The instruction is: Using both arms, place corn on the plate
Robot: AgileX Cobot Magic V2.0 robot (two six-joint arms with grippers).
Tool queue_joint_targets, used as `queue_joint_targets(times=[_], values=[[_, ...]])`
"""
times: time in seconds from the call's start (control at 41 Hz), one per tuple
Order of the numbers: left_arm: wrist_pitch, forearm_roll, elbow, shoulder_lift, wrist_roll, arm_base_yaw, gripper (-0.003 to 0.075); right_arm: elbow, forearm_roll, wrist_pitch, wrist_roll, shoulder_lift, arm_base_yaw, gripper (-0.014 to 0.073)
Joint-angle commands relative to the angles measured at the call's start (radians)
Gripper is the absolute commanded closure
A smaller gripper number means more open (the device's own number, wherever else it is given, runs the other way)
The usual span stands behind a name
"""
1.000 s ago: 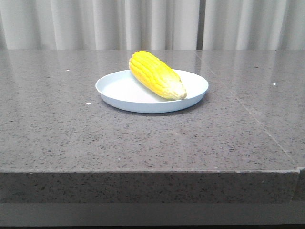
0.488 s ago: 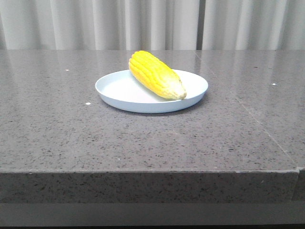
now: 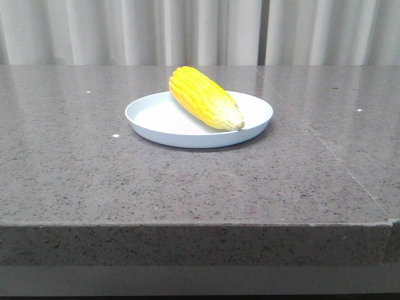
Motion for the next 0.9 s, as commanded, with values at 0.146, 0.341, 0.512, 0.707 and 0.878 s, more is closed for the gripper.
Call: queue_joint_targets(times=[0.146, 0.341, 0.512, 0.707, 0.878], values=[[-0.091, 0.000, 0.025, -0.015, -0.006, -0.004, 0.0741, -0.021, -0.006, -0.061, -0.009, 0.003, -0.001, 0.0680], [-0.091, 0.000, 0.025, -0.015, -0.006, -0.010, 0.0741, -0.021, -0.006, -0.061, -0.009, 0.003, -0.001, 0.0680], [-0.091, 0.000, 0.025, -0.015, -0.006, -0.010, 0.0741, -0.021, -0.006, -0.061, -0.009, 0.003, -0.001, 0.0680], [-0.091, 0.000, 0.025, -0.015, -0.006, -0.010, 0.0741, -0.019, -0.006, -0.065, -0.009, 0.003, -0.001, 0.0680], [-0.091, 0.000, 0.025, -0.015, -0.006, -0.010, 0.0741, 0.047, 0.012, -0.123, -0.009, -0.059, -0.111, 0.0680]])
